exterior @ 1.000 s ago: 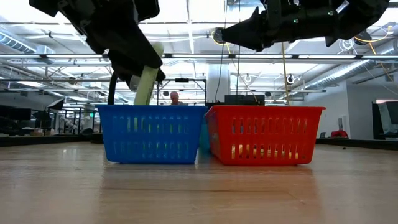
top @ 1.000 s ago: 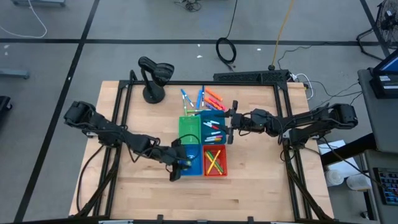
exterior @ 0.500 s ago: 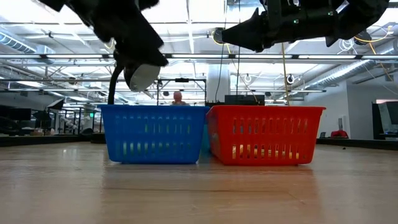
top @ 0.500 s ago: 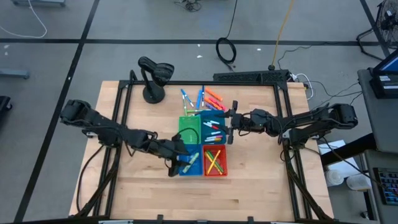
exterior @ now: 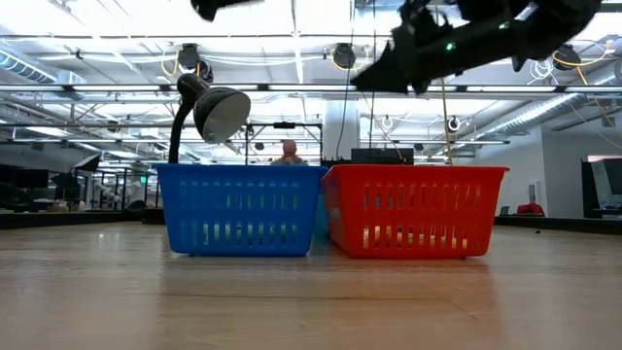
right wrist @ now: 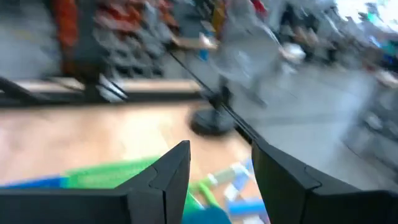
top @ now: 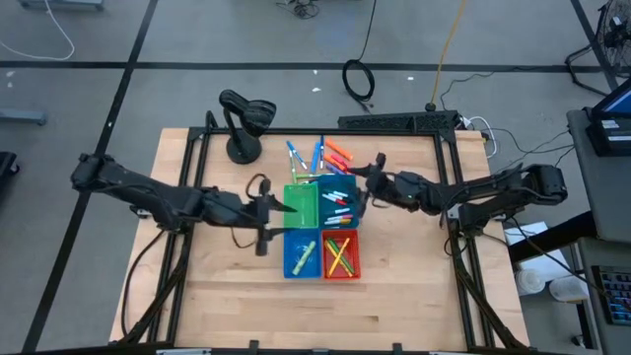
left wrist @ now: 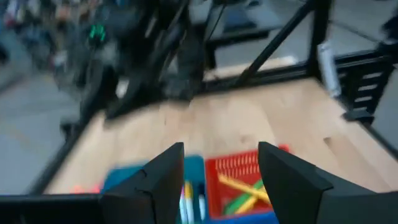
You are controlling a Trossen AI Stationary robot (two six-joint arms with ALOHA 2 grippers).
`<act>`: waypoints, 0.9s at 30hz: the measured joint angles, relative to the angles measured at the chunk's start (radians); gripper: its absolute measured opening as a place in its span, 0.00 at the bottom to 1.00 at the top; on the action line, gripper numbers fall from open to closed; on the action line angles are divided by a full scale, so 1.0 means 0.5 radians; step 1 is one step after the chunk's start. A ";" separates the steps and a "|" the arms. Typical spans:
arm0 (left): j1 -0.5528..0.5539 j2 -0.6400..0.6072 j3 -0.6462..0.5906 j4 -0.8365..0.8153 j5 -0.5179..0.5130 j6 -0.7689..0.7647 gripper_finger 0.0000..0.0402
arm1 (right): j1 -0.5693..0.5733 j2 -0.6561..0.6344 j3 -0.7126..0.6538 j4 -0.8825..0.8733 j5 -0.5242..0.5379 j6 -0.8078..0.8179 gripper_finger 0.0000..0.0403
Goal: Pick & Place Markers
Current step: Put the pink highlighter pen into the blue bin
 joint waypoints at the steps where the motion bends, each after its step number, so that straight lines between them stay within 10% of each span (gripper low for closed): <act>1: 0.022 -0.031 0.000 0.008 0.035 0.066 0.52 | -0.031 0.000 0.043 -0.150 -0.001 0.044 0.40; 7: 0.388 -0.113 0.000 0.043 0.089 0.193 0.52 | -0.237 0.088 0.338 -0.772 -0.016 0.190 0.40; 18: 1.275 -0.062 -0.233 0.759 1.060 0.092 0.52 | -0.702 0.472 0.556 -0.883 -0.486 0.149 0.39; 27: 1.530 -0.060 -0.337 1.026 1.121 0.027 0.52 | -0.802 0.968 1.184 -1.661 -0.490 -0.002 0.39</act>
